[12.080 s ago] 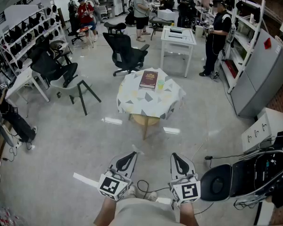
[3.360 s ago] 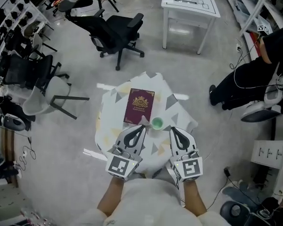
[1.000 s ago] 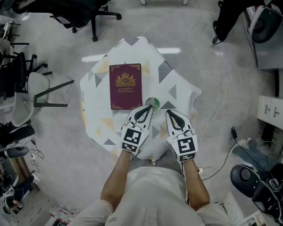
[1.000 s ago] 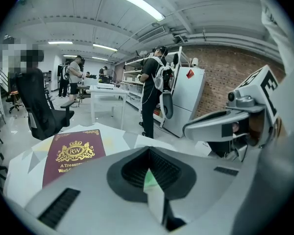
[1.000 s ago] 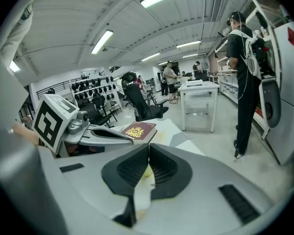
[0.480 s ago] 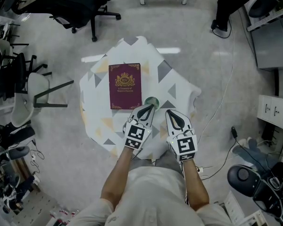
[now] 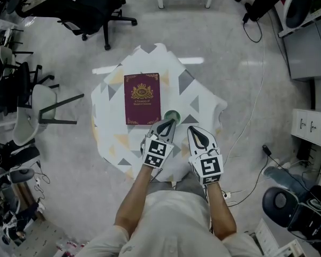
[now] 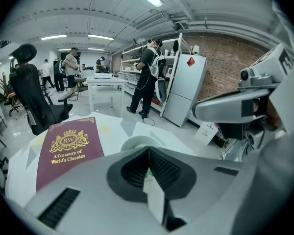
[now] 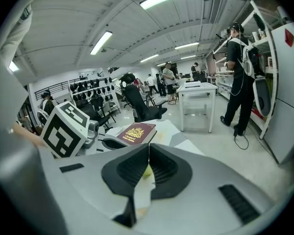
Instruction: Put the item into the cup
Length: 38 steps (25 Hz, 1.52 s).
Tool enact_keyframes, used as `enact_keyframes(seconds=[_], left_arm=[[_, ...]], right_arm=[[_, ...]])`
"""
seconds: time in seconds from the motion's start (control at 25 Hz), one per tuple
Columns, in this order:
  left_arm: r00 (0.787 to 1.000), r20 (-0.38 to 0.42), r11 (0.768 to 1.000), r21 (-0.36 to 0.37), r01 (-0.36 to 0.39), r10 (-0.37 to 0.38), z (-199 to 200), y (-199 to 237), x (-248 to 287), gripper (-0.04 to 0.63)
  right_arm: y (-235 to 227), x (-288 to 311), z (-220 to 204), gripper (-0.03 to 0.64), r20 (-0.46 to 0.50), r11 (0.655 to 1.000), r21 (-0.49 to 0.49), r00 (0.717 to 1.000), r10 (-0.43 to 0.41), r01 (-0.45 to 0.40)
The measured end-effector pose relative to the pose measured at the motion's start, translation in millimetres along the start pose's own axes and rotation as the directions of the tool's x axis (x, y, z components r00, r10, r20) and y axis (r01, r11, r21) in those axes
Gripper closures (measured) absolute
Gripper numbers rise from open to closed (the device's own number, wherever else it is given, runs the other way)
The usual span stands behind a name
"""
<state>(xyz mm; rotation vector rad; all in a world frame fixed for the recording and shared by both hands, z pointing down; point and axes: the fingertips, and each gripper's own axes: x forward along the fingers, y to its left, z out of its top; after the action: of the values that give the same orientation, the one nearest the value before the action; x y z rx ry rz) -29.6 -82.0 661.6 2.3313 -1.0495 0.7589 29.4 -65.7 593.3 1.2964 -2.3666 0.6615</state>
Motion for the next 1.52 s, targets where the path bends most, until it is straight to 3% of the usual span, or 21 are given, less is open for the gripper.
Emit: enact_keyframes(seconds=[0.44,0.68,1.12,1.52], left_arm=[[0.999,-0.017,0.999,0.015,-0.037,0.037,-4.3,1.7,-0.4,0.580],[0.999,-0.001,0.999,0.022,-0.043,0.043,1.5,-1.2,-5.5,0.543],[0.993,0.103,0.998,0.037,-0.059,0.055,36.4,-8.2,-53.2,0.506],[0.961,0.272,0.995,0.066,-0.072,0.051,88.2,-24.6,-127.6,0.505]], right_arm=[[1.8,-12.5,0.5,0.607,0.011,1.000,-0.010,1.000,-0.022,0.022],[2.4,-20.3,3.2,0.606,0.023,0.999,-0.015,0.999,-0.035,0.035],[11.5,-45.5,22.1,0.605,0.070,0.997,-0.048,0.996,-0.055,0.058],[38.2,-82.3,65.5,0.601,0.167,0.992,-0.111,0.985,-0.049,0.068]])
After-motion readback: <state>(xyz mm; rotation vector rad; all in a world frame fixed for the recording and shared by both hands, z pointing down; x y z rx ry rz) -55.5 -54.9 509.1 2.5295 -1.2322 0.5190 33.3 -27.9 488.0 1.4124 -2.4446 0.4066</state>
